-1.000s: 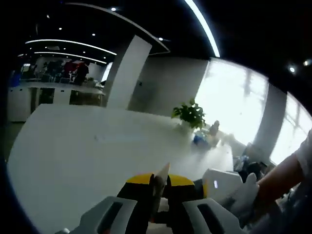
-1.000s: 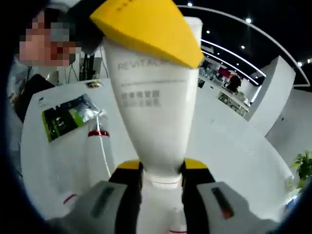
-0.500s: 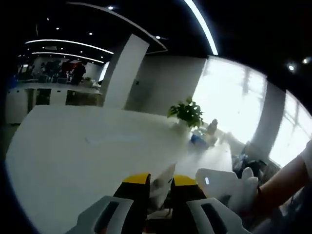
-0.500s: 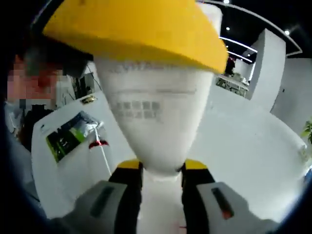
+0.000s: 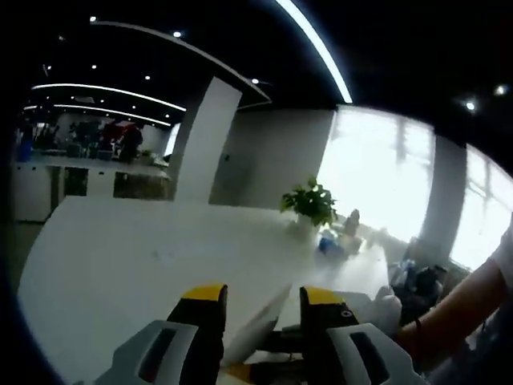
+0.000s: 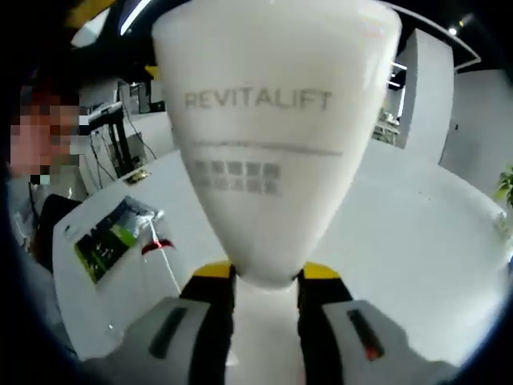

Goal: Arrange the skincare products in the storage area until every visible bottle or jar stands upright without overlapping.

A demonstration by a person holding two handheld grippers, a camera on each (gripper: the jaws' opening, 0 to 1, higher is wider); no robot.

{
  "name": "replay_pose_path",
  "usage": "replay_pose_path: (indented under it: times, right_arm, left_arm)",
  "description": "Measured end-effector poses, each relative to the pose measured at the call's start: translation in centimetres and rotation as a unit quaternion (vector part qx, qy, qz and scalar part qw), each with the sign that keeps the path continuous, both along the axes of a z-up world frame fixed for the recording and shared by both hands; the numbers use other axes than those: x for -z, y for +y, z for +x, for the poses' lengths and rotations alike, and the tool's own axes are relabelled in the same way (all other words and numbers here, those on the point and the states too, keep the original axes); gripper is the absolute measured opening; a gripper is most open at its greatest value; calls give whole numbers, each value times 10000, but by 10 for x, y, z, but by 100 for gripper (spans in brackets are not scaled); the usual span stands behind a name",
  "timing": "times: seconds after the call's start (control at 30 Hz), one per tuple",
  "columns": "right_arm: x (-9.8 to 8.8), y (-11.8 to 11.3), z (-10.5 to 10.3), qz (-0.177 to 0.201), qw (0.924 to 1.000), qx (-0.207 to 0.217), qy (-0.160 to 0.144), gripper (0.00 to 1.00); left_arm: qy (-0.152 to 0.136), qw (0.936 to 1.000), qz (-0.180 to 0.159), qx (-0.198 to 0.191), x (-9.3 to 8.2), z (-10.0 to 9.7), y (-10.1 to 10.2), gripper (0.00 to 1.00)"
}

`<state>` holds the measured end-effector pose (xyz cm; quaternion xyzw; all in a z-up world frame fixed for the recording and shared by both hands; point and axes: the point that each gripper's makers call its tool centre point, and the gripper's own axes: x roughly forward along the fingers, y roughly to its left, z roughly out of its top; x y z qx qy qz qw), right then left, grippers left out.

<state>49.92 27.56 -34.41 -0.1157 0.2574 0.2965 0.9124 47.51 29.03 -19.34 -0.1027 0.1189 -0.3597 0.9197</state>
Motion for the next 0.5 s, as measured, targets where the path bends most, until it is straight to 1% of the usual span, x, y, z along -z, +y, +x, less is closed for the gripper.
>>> replay_pose_path:
  times: [0.03, 0.13, 0.2, 0.23, 0.27, 0.33, 0.4, 0.43, 0.5]
  right_arm:
    - [0, 0, 0, -3, 10000, 6, 0, 29]
    - [1, 1, 1, -69, 10000, 34, -33, 29]
    - [1, 2, 2, -93, 9999, 65, -76, 29]
    - [1, 2, 2, -75, 9998, 136, -107, 29]
    - [1, 2, 3, -57, 9998, 172, -118, 29]
    - [2, 2, 4, -30, 9996, 252, -145, 29]
    - [3, 3, 5, -35, 9994, 304, -159, 29]
    - [3, 3, 5, -63, 9992, 351, -180, 29]
    - [4, 3, 7, -67, 9987, 463, -206, 29]
  left_arm:
    - [-25, 10000, 11, -22, -1, -1, 2, 38]
    - [-167, 9991, -236, -316, -10, -22, 29, 39]
    - [-177, 9989, -184, -393, -9, -31, 39, 39]
    - [-254, 9976, -109, -629, -8, -36, 53, 39]
    - [-305, 9962, -27, -816, -6, -45, 68, 39]
    - [-309, 9939, 30, -1059, -2, -53, 84, 39]
    - [-220, 9927, 24, -1186, 5, -56, 91, 39]
    - [-111, 9921, 20, -1247, 14, -59, 95, 38]
    - [-21, 9920, 31, -1262, 26, -60, 96, 38]
